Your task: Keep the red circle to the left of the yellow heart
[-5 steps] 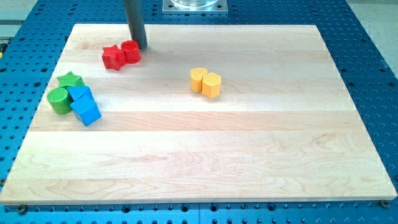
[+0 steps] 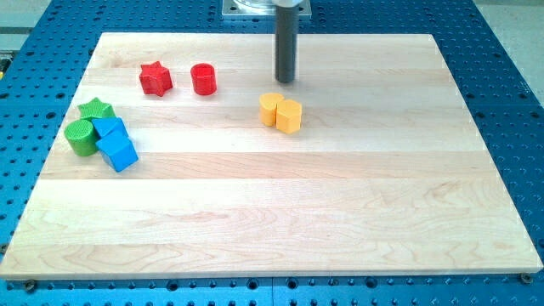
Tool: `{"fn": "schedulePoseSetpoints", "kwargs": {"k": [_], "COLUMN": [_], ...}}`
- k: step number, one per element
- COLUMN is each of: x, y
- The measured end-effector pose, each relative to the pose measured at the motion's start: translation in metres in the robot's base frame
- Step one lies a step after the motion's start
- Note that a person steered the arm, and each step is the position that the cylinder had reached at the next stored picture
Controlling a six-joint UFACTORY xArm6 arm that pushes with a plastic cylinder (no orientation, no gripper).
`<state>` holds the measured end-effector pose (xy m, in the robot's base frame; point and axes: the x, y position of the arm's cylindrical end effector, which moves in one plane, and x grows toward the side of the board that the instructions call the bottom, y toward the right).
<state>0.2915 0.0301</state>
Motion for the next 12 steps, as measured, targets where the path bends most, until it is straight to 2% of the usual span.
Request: {"fn": "schedulePoseSetpoints", "kwargs": {"k": [1,3,4,5,6,7,8,9,10,11,12], "x": [-0.024,-0.003,0.054,0.077,0.077,0.105,0.119,0.122,0.160,0.216,0.192], "y": [-0.068,-0.149,-0.110,-0.047,-0.066,-0.031,0.072,0.110,0.091,0.148,0.158]}}
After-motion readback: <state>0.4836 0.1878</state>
